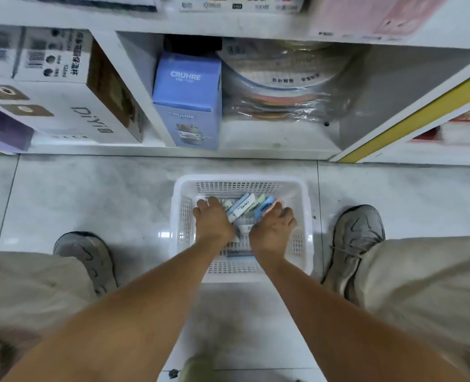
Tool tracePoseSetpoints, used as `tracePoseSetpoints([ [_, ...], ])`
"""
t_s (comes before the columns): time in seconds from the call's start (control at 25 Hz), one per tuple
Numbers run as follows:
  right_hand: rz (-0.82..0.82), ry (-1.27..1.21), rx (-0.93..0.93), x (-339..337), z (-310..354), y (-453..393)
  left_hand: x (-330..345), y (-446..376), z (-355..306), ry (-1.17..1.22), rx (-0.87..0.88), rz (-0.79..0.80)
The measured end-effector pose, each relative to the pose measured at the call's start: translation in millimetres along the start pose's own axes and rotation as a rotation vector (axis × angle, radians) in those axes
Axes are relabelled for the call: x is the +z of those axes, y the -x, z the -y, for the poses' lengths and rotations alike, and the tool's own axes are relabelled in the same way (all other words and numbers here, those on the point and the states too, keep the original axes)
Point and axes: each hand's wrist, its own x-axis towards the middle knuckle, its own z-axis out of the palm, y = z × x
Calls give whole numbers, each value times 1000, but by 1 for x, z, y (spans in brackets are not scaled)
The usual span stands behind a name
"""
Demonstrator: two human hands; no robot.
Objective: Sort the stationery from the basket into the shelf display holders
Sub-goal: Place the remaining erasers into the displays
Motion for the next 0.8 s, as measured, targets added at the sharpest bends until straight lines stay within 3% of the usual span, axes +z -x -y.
tracePoseSetpoints([
  [0.16,-93,-7,-121,-3,-8,3,-1,-6,6,-52,140,-24],
  [0.28,-24,-28,-22,1,0,-3,2,-8,-6,-62,197,10],
  [0.4,5,-172,46,4,8,-2,6,-10,-20,53,139,126],
  [0.52,17,-258,16,8,1,-3,4,-14,-26,244,28,135],
  [0.8,182,-192,-1,14,5,-9,14,-10,-43,502,-200,170],
])
